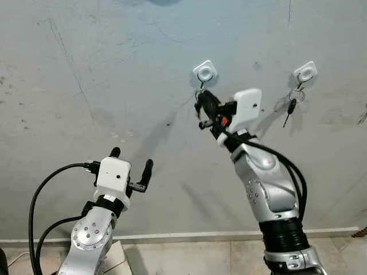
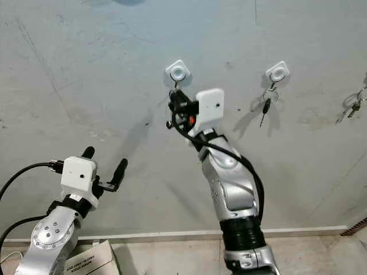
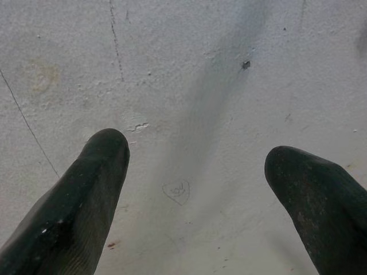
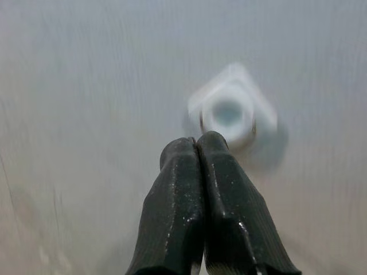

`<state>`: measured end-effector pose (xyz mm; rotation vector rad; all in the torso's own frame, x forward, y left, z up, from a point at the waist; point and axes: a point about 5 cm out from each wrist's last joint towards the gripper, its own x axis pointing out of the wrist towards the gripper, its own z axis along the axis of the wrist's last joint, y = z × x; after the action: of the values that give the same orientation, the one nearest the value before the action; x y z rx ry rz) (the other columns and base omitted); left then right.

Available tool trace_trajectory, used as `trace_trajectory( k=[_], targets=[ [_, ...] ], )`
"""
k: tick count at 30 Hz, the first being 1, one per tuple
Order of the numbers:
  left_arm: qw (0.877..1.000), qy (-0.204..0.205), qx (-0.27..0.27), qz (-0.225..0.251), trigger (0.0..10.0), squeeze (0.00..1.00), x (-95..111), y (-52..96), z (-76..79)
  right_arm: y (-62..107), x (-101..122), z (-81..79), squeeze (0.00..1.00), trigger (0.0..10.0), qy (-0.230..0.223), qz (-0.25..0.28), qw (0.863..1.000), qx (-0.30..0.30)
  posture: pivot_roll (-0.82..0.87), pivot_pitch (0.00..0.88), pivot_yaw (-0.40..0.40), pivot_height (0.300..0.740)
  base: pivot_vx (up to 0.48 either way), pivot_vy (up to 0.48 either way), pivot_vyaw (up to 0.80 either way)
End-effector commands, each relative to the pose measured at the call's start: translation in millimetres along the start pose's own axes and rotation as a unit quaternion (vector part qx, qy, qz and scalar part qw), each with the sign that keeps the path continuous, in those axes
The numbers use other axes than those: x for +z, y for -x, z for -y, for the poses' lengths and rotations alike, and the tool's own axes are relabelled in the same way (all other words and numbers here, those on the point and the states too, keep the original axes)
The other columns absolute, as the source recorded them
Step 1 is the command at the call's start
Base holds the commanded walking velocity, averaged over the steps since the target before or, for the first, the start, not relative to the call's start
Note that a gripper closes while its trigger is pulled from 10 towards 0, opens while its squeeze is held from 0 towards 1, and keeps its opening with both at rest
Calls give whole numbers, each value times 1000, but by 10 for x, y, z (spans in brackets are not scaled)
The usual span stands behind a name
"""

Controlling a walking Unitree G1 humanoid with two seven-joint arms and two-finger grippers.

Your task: Hang keys on a hook

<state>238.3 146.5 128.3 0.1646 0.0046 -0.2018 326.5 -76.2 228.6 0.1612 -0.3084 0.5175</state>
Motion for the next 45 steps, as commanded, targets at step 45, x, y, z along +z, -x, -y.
trace_trajectory(
  k=[45],
  targets=[
    [997, 1, -69, 26, 10000, 0, 74, -5, 108, 116, -192, 167, 0, 10000, -91, -57, 993, -41, 173, 0, 25, 740, 0, 0, 0]
  ],
)
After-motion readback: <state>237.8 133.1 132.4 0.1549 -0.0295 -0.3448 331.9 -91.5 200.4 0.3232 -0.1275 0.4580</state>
